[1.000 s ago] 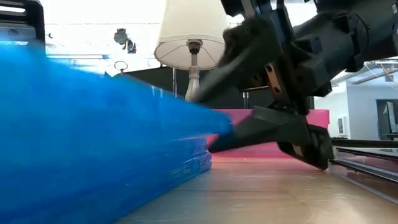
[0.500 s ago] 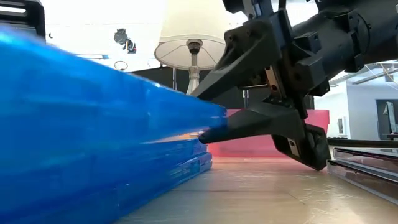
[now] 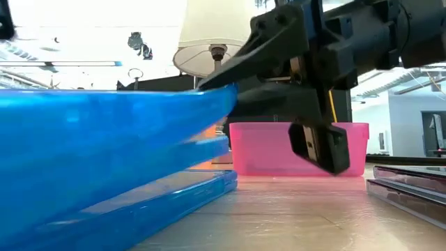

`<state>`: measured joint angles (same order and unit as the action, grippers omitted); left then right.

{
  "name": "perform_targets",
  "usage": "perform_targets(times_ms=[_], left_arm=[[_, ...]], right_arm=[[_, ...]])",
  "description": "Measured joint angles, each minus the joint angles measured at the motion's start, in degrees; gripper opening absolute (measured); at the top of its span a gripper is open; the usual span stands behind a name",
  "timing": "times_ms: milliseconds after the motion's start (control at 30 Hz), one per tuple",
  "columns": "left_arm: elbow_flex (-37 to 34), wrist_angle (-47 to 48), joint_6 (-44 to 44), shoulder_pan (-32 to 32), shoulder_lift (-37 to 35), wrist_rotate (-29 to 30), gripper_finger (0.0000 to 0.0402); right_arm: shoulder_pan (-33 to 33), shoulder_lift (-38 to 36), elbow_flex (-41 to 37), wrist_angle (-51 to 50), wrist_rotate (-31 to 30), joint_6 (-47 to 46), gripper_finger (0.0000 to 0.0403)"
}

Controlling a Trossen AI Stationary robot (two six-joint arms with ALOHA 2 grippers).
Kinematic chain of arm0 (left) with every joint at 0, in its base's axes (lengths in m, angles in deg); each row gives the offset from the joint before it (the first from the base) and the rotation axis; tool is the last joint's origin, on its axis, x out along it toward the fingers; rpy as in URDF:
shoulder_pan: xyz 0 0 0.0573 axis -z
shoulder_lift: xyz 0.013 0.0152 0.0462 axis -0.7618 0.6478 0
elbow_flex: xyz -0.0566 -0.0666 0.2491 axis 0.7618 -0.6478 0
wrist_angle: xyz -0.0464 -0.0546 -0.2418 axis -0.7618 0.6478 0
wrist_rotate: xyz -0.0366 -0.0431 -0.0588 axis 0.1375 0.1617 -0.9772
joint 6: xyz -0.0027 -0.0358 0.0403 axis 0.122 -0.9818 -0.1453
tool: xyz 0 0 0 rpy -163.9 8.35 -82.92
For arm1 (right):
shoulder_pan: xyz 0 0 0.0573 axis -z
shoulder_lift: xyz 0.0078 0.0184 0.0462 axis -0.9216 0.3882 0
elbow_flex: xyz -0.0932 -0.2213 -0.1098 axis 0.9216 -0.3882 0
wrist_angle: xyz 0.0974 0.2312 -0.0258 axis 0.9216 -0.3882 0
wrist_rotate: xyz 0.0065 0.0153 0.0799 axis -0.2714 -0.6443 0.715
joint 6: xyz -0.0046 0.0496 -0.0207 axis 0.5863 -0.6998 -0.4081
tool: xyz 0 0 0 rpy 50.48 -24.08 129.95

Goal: Pick & place jewel cases by type
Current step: Put the blue CD case into the orange bin

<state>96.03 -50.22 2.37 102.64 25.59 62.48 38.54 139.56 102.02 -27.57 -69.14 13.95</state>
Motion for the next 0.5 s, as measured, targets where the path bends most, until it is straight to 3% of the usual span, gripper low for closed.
perform_targets(times_ms=[267,500], left_arm=[[0.0,13.1,-7.1,8.0,-10.9,8.0,0.0042],[-1.2,18.3,-11.8,13.2,-17.5,8.4,0.0042]], right_arm=[[0.0,-6.5,-0.1,-0.7,-2.3,12.7,0.0039],[0.1,-13.0,-0.1,-0.6,-4.9,23.4,0.0038]])
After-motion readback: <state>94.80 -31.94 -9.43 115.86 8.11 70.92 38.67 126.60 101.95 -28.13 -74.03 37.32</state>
